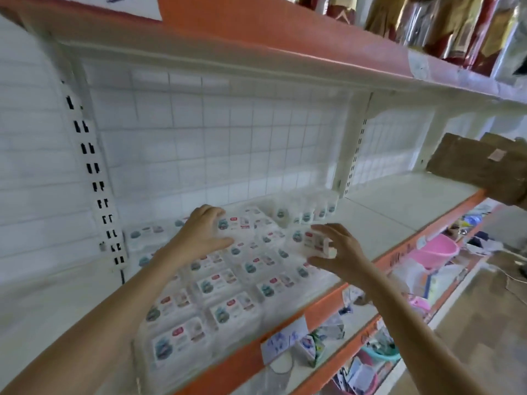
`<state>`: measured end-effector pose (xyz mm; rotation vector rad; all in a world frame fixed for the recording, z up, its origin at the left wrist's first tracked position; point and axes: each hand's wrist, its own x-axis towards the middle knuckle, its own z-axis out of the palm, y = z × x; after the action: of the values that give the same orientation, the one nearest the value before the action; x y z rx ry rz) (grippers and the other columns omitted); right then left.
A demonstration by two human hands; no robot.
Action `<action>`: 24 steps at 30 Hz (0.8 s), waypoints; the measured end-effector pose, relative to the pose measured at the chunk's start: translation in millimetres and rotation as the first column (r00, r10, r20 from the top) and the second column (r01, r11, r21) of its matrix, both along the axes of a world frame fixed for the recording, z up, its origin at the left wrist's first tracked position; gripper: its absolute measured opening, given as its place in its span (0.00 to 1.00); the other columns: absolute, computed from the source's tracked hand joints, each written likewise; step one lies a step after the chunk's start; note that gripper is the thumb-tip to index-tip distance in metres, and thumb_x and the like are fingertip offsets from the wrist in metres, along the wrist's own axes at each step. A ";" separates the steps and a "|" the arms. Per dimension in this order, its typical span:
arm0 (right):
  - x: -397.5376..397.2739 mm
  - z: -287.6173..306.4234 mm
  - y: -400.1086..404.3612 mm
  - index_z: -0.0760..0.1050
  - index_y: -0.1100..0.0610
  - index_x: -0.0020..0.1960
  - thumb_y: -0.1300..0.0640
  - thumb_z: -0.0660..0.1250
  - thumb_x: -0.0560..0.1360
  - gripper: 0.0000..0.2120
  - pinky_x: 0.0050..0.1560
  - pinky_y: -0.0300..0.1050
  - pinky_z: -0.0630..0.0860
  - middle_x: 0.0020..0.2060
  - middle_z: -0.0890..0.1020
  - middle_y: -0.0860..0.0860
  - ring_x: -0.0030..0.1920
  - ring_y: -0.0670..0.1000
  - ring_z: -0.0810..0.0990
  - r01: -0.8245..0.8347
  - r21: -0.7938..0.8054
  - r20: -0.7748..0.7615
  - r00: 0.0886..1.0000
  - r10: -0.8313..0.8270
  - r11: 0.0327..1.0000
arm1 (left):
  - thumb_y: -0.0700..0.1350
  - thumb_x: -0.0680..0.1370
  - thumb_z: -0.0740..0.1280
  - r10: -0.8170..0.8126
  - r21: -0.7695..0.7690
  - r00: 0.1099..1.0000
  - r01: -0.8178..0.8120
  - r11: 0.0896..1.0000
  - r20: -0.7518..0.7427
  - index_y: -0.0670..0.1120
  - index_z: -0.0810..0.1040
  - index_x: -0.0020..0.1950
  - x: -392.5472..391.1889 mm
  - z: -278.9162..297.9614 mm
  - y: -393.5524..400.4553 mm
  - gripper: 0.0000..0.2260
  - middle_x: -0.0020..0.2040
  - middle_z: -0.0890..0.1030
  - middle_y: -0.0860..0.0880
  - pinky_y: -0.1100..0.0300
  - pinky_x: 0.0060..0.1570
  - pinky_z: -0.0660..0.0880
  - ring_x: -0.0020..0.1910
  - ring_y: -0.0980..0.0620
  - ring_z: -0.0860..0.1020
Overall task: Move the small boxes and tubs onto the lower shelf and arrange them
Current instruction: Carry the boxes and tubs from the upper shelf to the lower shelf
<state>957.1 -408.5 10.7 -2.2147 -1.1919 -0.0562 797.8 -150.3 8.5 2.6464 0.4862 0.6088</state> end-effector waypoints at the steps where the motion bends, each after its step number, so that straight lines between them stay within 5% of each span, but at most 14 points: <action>1: 13.4 1.3 14.9 0.69 0.54 0.67 0.55 0.76 0.66 0.32 0.58 0.37 0.67 0.62 0.69 0.53 0.60 0.53 0.71 -0.026 -0.005 0.002 1.000 0.026 1.000 | 0.53 0.72 0.71 0.036 0.012 0.999 -0.036 0.999 -0.013 0.44 0.64 0.70 6.4 1.2 8.3 0.31 0.66 0.67 0.48 0.59 0.64 0.61 0.66 0.50 0.64; 6: 73.6 3.5 87.1 0.65 0.56 0.70 0.53 0.74 0.68 0.34 0.64 0.42 0.64 0.64 0.64 0.54 0.63 0.54 0.67 -0.175 -0.106 -0.007 0.985 0.175 0.979 | 0.57 0.71 0.70 0.190 0.095 0.980 -0.183 0.978 -0.064 0.45 0.65 0.70 35.0 1.7 32.3 0.32 0.67 0.69 0.48 0.60 0.61 0.62 0.65 0.50 0.66; 12: 123.6 2.6 161.8 0.62 0.55 0.71 0.53 0.73 0.69 0.35 0.64 0.39 0.61 0.66 0.61 0.53 0.66 0.52 0.65 -0.360 -0.214 -0.057 0.933 0.357 0.908 | 0.65 0.72 0.62 0.393 0.368 0.898 -0.304 0.878 -0.195 0.48 0.68 0.69 59.6 -4.1 44.3 0.31 0.65 0.71 0.50 0.57 0.64 0.59 0.66 0.49 0.65; 17: 144.7 -0.9 197.2 0.60 0.55 0.73 0.52 0.71 0.71 0.35 0.60 0.35 0.59 0.65 0.61 0.52 0.65 0.51 0.63 -0.517 -0.297 -0.087 0.852 0.517 0.802 | 0.66 0.74 0.59 0.491 0.380 0.840 -0.386 0.840 -0.232 0.51 0.66 0.70 58.6 -14.4 46.4 0.30 0.67 0.67 0.49 0.57 0.66 0.56 0.67 0.50 0.61; 24: 152.6 -14.0 217.5 0.65 0.54 0.68 0.53 0.72 0.70 0.29 0.63 0.42 0.67 0.62 0.64 0.51 0.62 0.50 0.68 -0.650 -0.205 -0.122 0.758 0.640 0.731 | 0.62 0.72 0.66 0.579 0.261 0.797 -0.530 0.807 -0.172 0.47 0.64 0.70 67.5 -23.4 37.2 0.32 0.68 0.66 0.49 0.55 0.67 0.62 0.68 0.50 0.62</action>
<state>1109.6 -191.0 -3.3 -1.8399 -1.9684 0.4415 865.4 -113.1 -14.9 2.7720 1.3879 0.5093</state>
